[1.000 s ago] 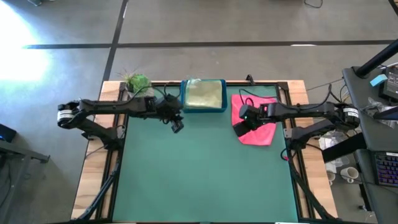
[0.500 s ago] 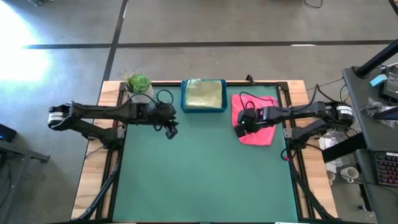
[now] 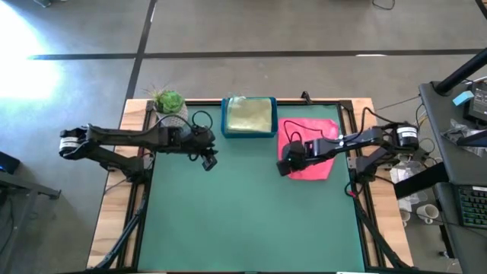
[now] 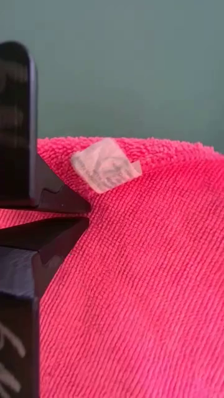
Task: Fold microfiber towels
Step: Fold the pink microfiber cloth
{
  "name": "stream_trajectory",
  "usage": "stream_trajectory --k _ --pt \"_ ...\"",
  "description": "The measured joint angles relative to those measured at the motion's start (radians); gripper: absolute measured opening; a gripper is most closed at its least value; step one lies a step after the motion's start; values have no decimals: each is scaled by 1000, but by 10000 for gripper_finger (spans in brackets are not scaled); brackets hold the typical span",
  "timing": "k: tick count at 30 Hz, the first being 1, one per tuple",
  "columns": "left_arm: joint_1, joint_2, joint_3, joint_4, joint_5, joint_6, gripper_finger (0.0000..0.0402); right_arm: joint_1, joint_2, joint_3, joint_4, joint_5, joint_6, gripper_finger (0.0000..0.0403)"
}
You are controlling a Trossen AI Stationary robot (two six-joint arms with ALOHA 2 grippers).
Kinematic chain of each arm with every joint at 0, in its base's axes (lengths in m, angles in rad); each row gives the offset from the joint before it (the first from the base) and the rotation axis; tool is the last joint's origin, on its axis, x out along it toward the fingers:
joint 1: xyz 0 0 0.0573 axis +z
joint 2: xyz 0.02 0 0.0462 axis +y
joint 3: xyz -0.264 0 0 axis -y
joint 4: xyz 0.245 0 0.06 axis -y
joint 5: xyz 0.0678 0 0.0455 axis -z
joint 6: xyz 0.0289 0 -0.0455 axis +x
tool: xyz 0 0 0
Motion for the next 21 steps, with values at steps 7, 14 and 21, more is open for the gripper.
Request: stream_trajectory --k 7,14,21 --pt "0 0 -27 8 2 -2 138 83 58 4 151 -39 47 18" --pt "-1 0 -28 17 37 -2 138 143 122 59 196 -49 75 18" --pt "-23 0 -29 68 84 44 138 179 223 167 193 -88 30 18"
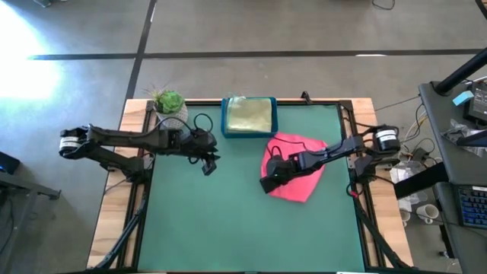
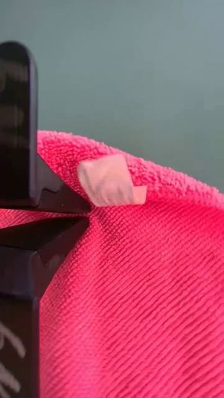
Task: Fold microfiber towels
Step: Fold the pink microfiber cloth
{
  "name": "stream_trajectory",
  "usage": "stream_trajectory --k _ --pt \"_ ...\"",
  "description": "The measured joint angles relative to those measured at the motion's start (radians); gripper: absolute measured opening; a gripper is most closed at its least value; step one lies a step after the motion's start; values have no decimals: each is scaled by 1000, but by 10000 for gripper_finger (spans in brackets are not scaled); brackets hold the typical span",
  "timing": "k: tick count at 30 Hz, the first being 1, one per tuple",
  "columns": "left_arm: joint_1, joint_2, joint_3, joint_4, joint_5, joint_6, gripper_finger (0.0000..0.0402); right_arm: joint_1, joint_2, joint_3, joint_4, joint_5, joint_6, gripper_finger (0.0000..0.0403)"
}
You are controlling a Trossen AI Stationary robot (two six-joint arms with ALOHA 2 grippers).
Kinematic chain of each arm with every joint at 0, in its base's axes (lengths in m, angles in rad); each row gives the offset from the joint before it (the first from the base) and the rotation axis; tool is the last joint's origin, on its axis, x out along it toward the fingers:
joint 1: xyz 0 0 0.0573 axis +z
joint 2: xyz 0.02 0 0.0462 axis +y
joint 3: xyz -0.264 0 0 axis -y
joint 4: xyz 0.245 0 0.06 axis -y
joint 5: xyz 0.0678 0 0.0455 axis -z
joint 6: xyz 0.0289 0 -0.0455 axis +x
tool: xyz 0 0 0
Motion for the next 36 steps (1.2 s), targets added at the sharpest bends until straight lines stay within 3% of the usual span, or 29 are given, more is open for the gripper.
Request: stream_trajectory --k 22,30,36 --pt "-127 0 0 23 41 9 138 56 282 406 -2 -175 -208 18" --pt "-128 0 -1 23 60 9 138 88 257 440 -15 -161 -224 18" --pt "-128 0 -2 21 68 9 139 120 195 438 -112 -74 -224 18"
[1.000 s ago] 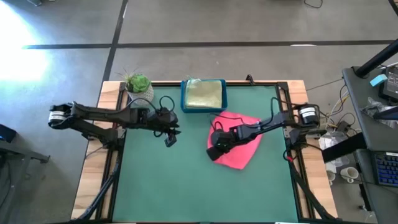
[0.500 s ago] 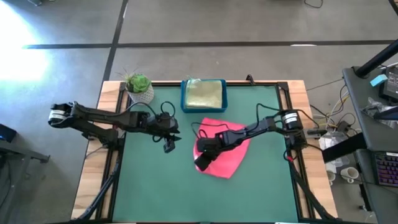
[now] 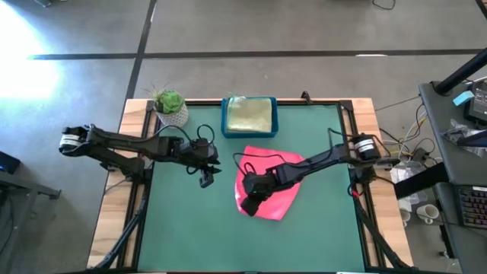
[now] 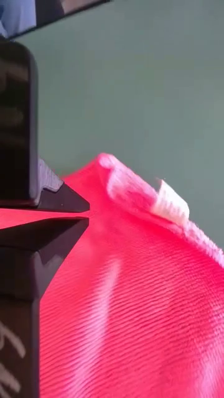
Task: Fold microfiber towels
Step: Fold the pink microfiber cloth
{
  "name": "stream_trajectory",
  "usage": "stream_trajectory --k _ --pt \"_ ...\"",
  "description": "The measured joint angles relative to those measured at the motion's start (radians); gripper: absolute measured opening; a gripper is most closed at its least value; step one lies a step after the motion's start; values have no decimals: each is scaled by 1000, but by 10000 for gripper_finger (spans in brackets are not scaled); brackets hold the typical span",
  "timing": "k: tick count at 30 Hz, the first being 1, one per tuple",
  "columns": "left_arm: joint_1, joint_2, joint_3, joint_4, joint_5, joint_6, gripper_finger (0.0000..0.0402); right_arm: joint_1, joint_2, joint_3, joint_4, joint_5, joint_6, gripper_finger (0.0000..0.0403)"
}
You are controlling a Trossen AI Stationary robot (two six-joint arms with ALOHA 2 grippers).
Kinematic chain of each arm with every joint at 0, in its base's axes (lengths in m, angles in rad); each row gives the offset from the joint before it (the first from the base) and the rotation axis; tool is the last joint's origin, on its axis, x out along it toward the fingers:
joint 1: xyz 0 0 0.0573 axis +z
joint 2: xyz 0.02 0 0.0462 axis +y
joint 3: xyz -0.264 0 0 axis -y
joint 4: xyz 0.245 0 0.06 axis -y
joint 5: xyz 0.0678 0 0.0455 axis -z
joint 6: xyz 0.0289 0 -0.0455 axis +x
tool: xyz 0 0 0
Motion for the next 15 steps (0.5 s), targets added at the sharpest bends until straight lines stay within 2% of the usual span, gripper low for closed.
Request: stream_trajectory --k 4,8,15 --pt "0 8 -1 -9 0 0 149 22 -54 0 -38 45 2 18" --pt "0 7 -1 -7 1 0 175 49 -132 0 -96 111 4 18" --pt "0 7 13 70 4 1 220 94 -304 0 -248 330 44 18"
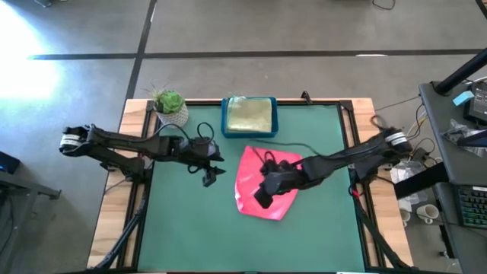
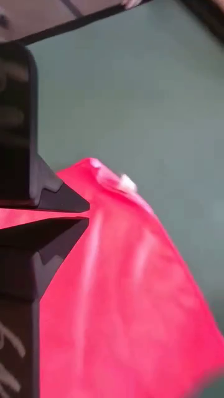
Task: Fold microfiber towels
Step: Fold the pink microfiber cloth
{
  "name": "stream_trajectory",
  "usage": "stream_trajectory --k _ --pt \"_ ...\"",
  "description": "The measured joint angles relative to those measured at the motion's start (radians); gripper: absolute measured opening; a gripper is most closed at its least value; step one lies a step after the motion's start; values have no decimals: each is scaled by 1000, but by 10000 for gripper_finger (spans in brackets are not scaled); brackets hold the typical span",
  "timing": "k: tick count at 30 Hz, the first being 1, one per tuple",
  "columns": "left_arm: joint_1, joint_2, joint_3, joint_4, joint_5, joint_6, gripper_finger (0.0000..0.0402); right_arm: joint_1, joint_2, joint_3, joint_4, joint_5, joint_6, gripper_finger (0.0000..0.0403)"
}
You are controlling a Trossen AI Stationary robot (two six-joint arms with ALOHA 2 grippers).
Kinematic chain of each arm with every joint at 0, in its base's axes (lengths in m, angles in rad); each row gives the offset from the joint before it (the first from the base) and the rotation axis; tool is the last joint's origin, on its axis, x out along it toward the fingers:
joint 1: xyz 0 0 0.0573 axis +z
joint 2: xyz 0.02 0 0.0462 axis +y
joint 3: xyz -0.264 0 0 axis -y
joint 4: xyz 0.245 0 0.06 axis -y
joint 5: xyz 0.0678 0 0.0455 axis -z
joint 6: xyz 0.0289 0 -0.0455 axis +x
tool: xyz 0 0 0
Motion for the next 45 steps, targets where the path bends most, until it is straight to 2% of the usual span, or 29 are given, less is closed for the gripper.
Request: stream_trajectory --k 4,11,20,29,45 --pt "0 0 -1 170 47 10 221 21 -86 -3 -32 101 -1 18" --pt "-34 29 -2 284 87 109 221 20 -151 -5 -61 112 -45 18" --pt "-132 196 0 322 156 287 221 18 -185 -6 -172 113 -52 18" --pt "-167 362 51 325 257 289 221 18 -181 -10 -202 105 -58 18" --pt "-164 566 163 327 276 350 221 18 -181 -11 -200 101 -59 18"
